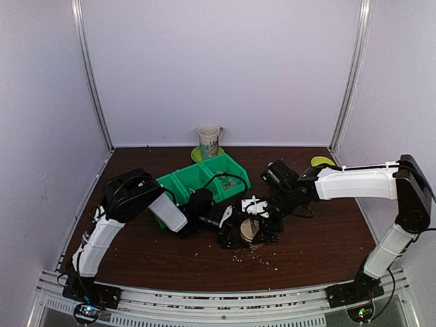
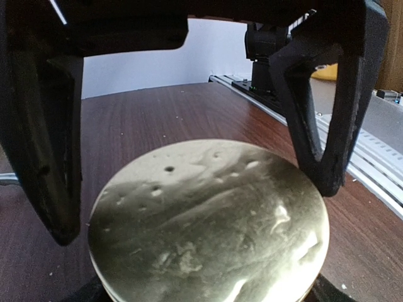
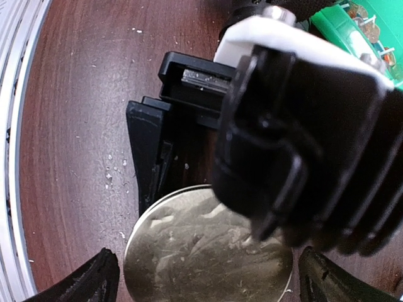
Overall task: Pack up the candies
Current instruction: Screw the box lid onto the packing box.
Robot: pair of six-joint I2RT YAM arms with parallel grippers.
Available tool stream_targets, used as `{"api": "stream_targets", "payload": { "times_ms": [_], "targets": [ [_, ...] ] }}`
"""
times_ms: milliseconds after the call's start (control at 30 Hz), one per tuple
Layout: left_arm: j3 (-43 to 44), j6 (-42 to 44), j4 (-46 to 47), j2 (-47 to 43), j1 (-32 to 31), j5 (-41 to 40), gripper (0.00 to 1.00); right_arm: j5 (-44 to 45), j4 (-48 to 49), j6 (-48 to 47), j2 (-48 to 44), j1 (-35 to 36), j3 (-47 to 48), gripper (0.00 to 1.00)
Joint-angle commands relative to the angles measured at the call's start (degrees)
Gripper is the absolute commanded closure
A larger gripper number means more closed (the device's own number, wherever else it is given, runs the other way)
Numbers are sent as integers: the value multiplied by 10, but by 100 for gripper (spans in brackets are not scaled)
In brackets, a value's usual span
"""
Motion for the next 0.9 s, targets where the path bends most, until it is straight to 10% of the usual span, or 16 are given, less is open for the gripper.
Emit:
{"api": "stream_targets", "payload": {
  "times_ms": [0, 867],
  "targets": [
    [0, 1, -15, 16, -7, 16, 35, -8, -10, 4, 12, -1, 17, 0],
    [8, 16, -57, 12, -5, -86, 36, 18, 33, 125, 24, 5, 9, 14]
  ]
}}
